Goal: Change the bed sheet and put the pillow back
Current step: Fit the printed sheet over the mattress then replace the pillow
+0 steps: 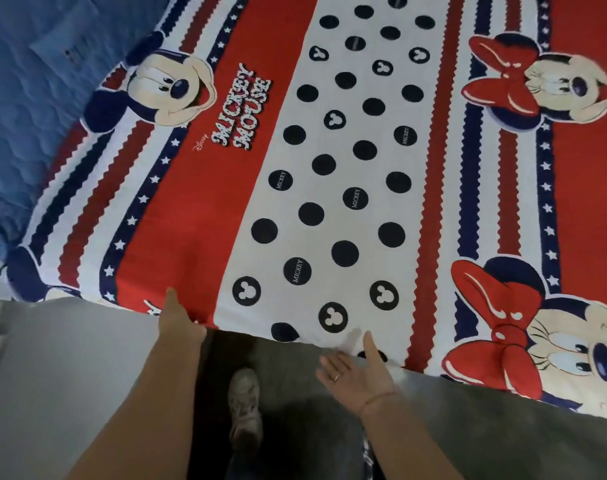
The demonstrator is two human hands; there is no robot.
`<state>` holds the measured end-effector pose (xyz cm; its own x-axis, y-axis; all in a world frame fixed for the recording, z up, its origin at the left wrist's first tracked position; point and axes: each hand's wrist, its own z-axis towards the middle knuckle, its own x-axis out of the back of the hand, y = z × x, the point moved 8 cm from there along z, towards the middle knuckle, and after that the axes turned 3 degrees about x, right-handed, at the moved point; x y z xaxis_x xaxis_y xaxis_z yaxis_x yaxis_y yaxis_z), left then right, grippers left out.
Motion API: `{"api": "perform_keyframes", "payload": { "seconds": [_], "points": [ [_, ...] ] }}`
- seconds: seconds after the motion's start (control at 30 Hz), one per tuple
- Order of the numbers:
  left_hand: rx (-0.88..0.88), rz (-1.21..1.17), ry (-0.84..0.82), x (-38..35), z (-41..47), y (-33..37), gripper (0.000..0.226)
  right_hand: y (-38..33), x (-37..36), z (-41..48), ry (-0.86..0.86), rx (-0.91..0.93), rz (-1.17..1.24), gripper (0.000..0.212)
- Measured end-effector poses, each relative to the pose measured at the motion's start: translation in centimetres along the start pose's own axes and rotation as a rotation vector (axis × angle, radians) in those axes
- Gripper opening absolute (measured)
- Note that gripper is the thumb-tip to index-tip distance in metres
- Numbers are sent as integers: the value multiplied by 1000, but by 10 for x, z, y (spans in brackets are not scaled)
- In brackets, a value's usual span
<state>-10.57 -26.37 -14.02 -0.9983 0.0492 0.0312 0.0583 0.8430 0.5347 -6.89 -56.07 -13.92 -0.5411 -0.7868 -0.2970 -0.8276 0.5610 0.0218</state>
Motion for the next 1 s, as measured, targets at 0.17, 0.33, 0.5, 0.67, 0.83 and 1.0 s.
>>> {"api": "perform_keyframes", "payload": {
  "seconds": [0.17,0.33,0.5,0.67,0.83,1.0],
  "points": [
    [254,-74,-115,7,43,25,75,27,-44,29,48,69,126,76],
    [332,-42,-216,5,61,52,65,32,-73,47,47,171,274,62],
    [272,-7,-257,18,78,70,79,30,-93,58,51,255,201,52],
    [211,34,-353,10,82,82,75,20,-98,56,16,419,282,61],
    [171,14,-446,-7,78,91,51,10,-99,49,-95,538,336,73],
    [105,118,-499,5,107,79,53,26,-78,71,-42,509,252,53]
  ]
}}
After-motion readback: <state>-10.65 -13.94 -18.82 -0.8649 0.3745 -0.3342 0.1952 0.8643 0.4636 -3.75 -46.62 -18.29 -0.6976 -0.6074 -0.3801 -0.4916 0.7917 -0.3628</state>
